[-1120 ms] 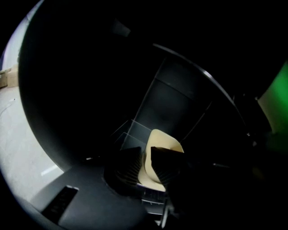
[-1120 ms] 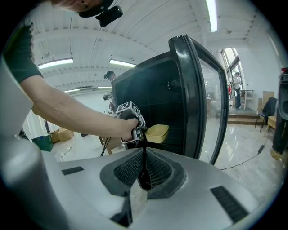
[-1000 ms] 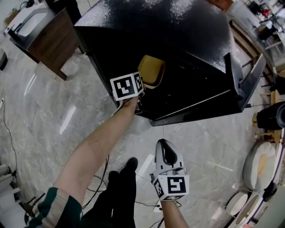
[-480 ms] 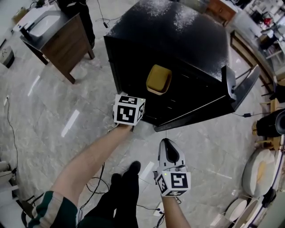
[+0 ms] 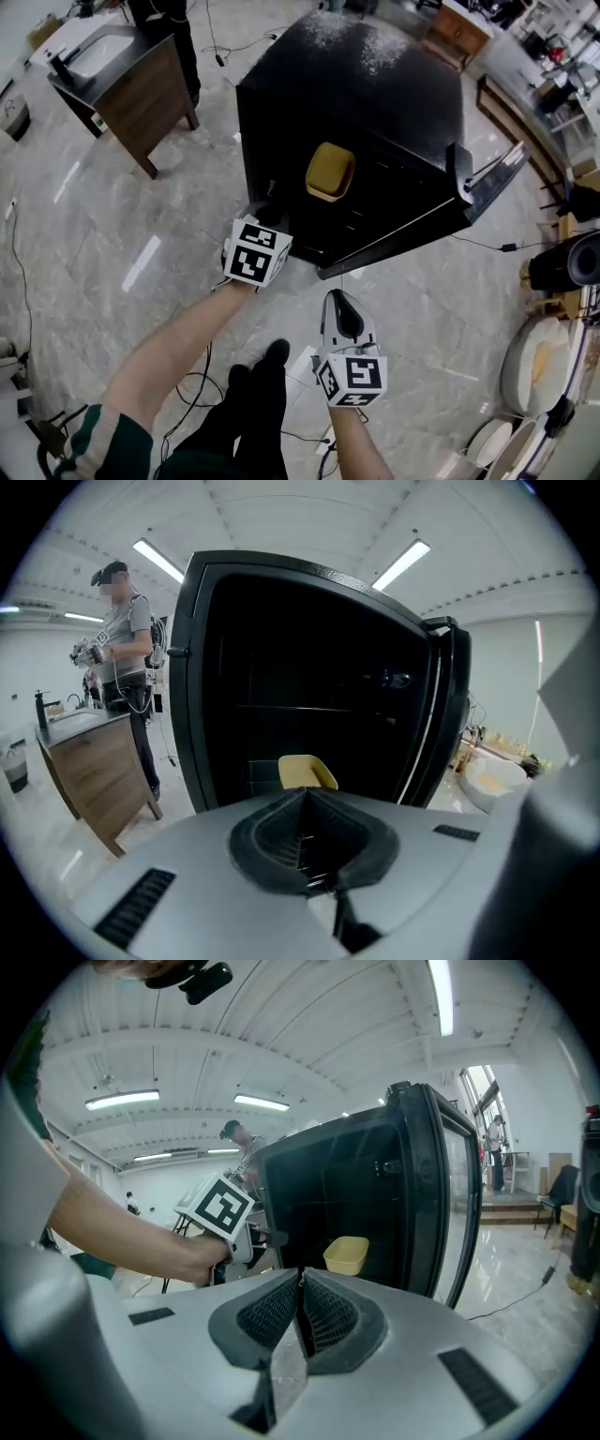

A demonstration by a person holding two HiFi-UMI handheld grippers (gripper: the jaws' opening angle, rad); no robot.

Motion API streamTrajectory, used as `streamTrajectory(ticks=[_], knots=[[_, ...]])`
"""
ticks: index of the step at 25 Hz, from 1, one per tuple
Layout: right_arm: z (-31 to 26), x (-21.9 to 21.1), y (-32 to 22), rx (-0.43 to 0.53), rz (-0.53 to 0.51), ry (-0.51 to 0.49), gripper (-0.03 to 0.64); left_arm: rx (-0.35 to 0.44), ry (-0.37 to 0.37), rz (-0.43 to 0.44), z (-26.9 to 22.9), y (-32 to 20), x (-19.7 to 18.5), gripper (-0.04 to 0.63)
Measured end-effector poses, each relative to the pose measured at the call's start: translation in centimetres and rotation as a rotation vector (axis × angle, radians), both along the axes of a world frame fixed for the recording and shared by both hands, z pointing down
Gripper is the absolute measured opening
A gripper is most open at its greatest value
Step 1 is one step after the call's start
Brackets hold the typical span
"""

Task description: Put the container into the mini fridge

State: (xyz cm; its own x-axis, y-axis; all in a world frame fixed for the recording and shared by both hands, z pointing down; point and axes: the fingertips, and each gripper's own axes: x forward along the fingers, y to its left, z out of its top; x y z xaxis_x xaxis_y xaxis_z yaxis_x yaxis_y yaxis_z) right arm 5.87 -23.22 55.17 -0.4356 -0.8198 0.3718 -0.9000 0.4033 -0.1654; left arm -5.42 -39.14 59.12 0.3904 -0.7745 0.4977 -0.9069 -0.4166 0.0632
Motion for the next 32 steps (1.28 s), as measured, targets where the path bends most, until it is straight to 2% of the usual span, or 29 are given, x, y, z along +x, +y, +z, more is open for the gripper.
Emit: streamTrajectory(ticks=[5, 12, 18, 24, 29, 32], knots=[[-1.5, -0.4, 1.0, 0.012, -0.002, -0.005, 0.037, 0.049, -0.054, 0.063, -2.5, 2.5, 0.2, 0.014], [-4.0, -0.6, 2.6, 0.021, 0.019, -0.015, 0.037, 0.093, -0.055, 0.131, -7.0, 6.5, 0.7, 0.014], [-6.9, -0.3, 4.7, 0.029, 0.049, -0.029, 0.037, 0.096, -0.063, 0.175, -10.3, 10.3, 0.6, 0.014], [-9.7, 0.6, 9.1, 0.034, 0.089, -0.056, 0.037, 0.151, -0.101, 0.269, -15.2, 15.6, 1.8, 0.014], [-11.1, 0.0, 13.2, 0.019, 0.082, -0.088, 0.037, 0.164, -0.064, 0.323, -18.5, 21.1, 2.4, 0.014], [-11.8, -0.6, 15.3, 0.02, 0.064, -0.085, 0.037, 0.182, -0.074, 0.348, -19.5, 24.4, 2.3, 0.014]])
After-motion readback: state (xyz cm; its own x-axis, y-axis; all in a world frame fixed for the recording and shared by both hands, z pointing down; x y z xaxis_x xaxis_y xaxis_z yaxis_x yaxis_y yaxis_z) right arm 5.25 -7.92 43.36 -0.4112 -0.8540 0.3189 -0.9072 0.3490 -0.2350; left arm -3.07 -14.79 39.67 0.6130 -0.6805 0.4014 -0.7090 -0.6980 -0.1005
